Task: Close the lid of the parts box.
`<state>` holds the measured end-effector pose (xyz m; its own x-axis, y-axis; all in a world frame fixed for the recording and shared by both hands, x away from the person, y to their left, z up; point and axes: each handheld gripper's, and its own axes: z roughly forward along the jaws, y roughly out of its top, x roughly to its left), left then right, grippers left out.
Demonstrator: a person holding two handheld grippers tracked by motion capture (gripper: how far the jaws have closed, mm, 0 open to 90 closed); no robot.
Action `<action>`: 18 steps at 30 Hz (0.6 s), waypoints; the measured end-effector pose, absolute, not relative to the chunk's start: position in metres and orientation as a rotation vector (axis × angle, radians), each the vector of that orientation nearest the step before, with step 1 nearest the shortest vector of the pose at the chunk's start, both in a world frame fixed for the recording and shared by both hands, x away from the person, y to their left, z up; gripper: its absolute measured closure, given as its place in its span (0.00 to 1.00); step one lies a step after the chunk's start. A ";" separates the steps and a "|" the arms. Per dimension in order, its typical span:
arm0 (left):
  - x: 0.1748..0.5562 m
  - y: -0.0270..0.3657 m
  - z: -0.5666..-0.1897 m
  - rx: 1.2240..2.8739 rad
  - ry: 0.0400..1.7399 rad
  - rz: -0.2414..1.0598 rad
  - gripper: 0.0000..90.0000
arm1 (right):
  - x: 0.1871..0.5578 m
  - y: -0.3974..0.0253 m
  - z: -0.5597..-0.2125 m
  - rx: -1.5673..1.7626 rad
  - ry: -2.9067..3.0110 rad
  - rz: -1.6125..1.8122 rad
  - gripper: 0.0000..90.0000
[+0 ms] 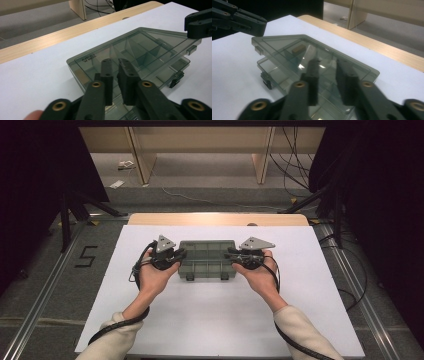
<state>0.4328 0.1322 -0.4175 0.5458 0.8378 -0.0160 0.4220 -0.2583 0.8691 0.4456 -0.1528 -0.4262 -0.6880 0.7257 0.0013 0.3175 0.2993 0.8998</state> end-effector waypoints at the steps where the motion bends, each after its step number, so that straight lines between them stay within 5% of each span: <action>1: 0.432 0.132 -0.417 1.881 1.027 0.584 0.95 | 0.445 -0.153 -0.426 0.928 2.167 1.353 0.89; 6: 0.431 0.129 -0.418 1.900 1.026 0.581 1.00 | 0.444 -0.153 -0.425 0.925 2.163 1.335 0.98; 18: 0.429 0.127 -0.420 1.933 1.029 0.558 1.00 | 0.444 -0.153 -0.429 0.935 2.178 1.293 1.00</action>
